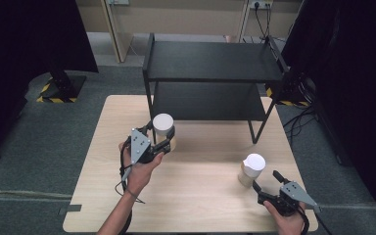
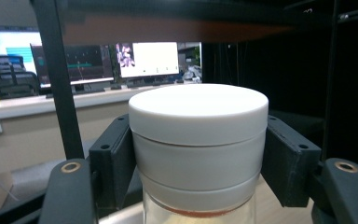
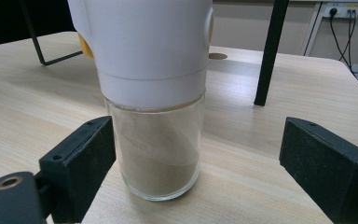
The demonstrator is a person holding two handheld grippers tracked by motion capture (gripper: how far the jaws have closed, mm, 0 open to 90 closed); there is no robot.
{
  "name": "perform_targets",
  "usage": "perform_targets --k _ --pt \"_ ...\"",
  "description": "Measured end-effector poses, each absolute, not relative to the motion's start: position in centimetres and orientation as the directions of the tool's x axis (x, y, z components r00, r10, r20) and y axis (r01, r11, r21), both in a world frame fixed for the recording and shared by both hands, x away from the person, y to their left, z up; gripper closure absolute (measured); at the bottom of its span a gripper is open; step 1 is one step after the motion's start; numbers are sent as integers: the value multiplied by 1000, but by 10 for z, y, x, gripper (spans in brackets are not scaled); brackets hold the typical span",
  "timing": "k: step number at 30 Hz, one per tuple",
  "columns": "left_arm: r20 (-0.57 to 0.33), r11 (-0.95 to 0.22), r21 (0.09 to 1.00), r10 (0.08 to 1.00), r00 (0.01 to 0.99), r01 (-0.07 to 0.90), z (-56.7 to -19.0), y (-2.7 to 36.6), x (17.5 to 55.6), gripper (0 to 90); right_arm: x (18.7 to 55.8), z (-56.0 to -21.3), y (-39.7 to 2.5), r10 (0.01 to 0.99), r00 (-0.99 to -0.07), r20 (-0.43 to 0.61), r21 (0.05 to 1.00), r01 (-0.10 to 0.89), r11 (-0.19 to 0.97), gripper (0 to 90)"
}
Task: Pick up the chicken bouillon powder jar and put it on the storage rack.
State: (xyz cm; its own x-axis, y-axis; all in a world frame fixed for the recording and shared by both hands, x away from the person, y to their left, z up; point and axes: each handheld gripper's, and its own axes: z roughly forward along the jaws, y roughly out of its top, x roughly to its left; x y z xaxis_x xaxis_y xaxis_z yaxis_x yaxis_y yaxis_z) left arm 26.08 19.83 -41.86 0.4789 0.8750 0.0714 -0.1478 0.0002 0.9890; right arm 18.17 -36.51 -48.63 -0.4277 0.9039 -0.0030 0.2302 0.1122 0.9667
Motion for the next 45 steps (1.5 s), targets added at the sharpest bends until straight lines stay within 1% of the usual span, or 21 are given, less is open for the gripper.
perform_targets --k 25,45 --pt "86 33 965 897 434 -259 -350 182 275 338 181 -488 -367 907 -422 11 969 227 94 107" --pt "75 54 956 906 417 -288 -304 176 282 338 181 -488 -367 906 -423 16 969 230 90 107"
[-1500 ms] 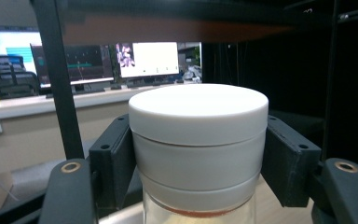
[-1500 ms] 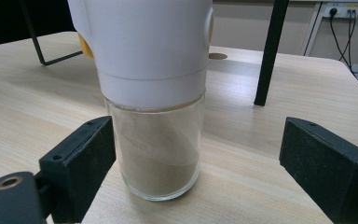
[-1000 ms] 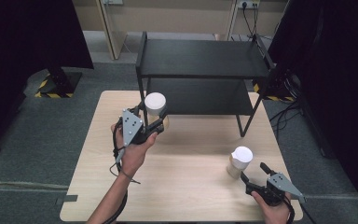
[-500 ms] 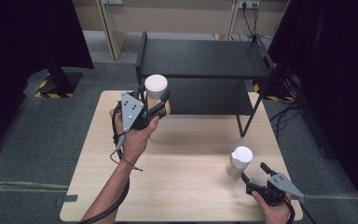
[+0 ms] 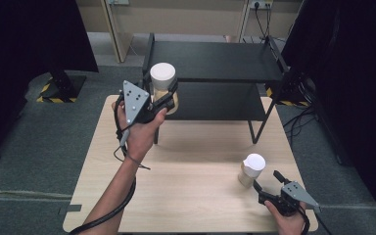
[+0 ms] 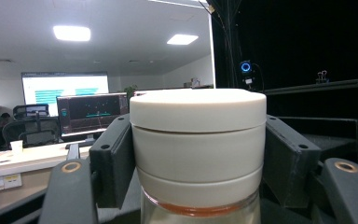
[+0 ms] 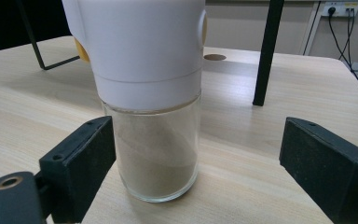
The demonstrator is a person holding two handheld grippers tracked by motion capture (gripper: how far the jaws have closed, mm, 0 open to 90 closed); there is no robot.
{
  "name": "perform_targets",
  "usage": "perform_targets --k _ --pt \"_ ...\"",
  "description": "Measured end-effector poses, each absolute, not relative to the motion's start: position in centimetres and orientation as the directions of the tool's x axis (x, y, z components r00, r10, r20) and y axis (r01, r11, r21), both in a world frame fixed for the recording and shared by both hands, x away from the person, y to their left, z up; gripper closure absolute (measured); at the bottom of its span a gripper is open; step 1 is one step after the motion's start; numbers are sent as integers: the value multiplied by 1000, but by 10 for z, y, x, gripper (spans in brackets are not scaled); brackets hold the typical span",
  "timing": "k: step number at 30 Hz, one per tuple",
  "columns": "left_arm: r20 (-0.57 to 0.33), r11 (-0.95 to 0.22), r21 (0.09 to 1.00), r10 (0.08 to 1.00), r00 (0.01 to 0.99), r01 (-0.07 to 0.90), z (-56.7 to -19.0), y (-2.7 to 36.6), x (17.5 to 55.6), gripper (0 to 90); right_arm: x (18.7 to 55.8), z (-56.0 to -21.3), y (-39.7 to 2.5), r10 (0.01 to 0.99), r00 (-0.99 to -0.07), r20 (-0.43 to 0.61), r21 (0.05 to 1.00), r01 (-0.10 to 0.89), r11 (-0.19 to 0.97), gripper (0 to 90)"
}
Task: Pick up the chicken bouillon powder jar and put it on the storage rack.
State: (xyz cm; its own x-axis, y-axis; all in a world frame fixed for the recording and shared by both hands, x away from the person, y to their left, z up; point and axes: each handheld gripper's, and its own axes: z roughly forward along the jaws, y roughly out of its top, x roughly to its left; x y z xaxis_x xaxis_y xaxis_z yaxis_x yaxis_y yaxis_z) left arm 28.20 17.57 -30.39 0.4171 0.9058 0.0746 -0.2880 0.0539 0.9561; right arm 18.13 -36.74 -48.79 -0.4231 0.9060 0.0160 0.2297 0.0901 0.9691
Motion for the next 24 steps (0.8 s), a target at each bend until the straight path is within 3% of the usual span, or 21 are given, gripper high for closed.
perform_targets --k 24 --pt "65 58 955 916 395 -292 -267 171 293 338 181 -488 -367 907 -420 14 970 227 90 107"
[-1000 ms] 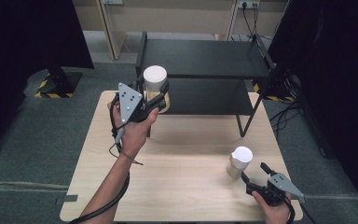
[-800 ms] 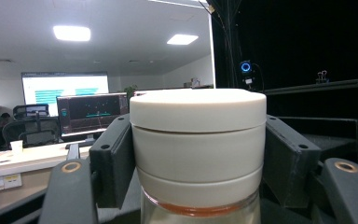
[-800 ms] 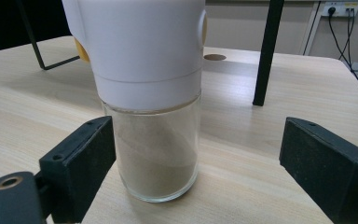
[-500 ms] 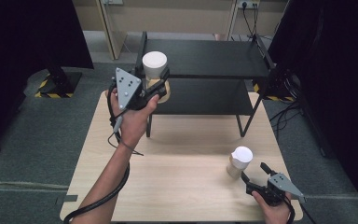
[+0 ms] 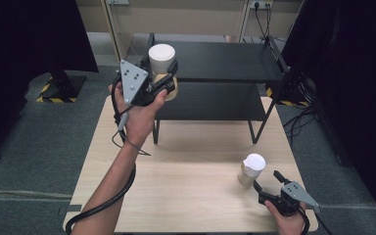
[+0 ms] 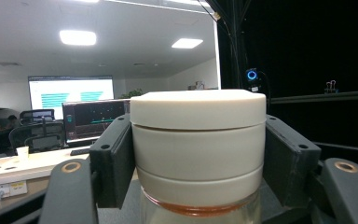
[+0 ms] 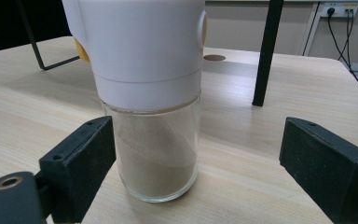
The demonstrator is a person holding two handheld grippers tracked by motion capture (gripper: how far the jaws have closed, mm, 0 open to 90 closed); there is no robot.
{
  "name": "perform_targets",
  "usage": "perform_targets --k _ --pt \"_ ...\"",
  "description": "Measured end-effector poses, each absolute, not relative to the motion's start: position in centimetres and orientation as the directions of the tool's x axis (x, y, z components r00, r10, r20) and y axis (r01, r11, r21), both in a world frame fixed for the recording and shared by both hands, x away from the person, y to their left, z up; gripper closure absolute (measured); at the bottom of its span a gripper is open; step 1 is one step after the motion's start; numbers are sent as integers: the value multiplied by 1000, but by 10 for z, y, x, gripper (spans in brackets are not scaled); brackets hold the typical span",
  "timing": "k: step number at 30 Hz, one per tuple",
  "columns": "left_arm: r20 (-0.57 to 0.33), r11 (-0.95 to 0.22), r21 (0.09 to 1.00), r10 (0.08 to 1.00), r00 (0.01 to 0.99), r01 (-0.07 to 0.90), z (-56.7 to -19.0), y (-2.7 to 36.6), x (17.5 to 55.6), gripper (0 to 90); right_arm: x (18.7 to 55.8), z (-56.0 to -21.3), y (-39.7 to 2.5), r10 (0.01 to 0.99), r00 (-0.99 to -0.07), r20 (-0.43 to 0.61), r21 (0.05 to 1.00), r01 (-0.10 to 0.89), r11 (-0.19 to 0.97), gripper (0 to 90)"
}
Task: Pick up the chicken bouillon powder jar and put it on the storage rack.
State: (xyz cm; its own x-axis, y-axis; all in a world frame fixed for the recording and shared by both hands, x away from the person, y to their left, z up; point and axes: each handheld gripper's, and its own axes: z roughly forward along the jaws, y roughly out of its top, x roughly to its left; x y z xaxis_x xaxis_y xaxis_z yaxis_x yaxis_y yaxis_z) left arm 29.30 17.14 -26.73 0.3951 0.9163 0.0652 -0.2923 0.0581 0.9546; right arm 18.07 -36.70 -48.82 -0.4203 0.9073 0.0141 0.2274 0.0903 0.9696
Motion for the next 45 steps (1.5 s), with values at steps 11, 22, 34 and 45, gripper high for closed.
perform_targets --k 11,22,34,45 --pt "62 54 957 923 381 -285 -253 168 304 338 181 -488 -367 907 -422 16 970 228 88 107" --pt "31 74 960 929 369 -268 -238 169 328 338 181 -488 -367 906 -422 16 970 227 88 107" --pt "60 23 968 946 317 -249 -231 164 345 337 181 -488 -368 905 -426 18 970 228 88 107" --pt "53 15 976 951 304 -217 -230 161 354 337 182 -488 -368 903 -429 13 969 229 95 107"
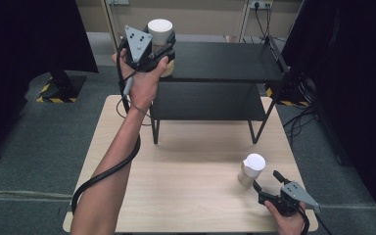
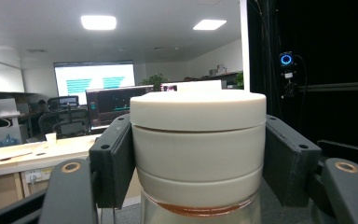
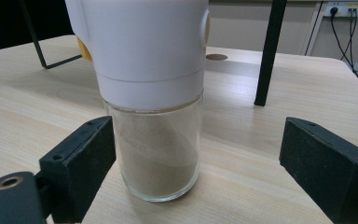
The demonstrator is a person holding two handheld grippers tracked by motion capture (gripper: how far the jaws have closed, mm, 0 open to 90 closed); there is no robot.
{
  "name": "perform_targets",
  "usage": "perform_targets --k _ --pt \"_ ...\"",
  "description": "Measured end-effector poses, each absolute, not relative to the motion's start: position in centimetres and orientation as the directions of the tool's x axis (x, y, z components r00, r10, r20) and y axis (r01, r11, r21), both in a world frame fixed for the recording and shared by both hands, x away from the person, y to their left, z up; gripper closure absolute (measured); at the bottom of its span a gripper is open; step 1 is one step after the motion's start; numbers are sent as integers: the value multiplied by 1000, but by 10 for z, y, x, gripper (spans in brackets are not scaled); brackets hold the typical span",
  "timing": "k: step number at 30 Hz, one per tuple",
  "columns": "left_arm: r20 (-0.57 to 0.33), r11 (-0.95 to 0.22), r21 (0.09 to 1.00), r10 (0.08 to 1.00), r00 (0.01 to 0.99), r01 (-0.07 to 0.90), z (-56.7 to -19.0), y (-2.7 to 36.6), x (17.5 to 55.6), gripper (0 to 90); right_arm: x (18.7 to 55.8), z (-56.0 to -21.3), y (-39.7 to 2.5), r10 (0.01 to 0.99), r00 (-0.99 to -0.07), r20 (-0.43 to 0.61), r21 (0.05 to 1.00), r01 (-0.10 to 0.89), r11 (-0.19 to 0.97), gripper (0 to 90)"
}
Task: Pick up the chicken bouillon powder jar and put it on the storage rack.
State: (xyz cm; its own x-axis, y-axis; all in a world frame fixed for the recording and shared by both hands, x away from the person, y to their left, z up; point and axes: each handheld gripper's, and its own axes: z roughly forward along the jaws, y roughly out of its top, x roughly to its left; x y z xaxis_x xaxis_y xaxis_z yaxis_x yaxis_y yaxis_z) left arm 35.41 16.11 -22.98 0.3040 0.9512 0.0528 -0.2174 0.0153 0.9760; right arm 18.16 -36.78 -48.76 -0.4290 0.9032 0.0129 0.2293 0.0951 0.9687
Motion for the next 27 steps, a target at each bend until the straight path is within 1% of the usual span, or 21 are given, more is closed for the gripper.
perform_targets --k 4,9,10,13,15,19,22,27 --pt "34 31 977 953 300 -211 -234 161 358 336 182 -488 -368 903 -429 14 969 228 93 109" --pt "42 21 979 953 300 -203 -233 163 358 330 182 -488 -368 902 -433 9 969 226 99 109" --pt "46 15 980 952 302 -199 -232 163 358 316 182 -488 -368 902 -432 10 969 226 98 109" --pt "24 38 979 954 299 -201 -233 163 356 192 181 -488 -368 902 -432 9 970 225 98 107" --pt "25 40 977 953 302 -208 -233 163 354 155 181 -488 -368 902 -432 9 970 224 97 105" --pt "15 48 978 955 297 -205 -231 164 348 124 181 -488 -367 902 -431 8 970 224 98 103" --pt "6 53 981 954 301 -189 -230 165 342 120 181 -488 -367 902 -432 4 970 222 103 103" --pt "11 46 981 956 292 -189 -236 168 333 114 181 -488 -367 902 -433 3 969 224 104 101"
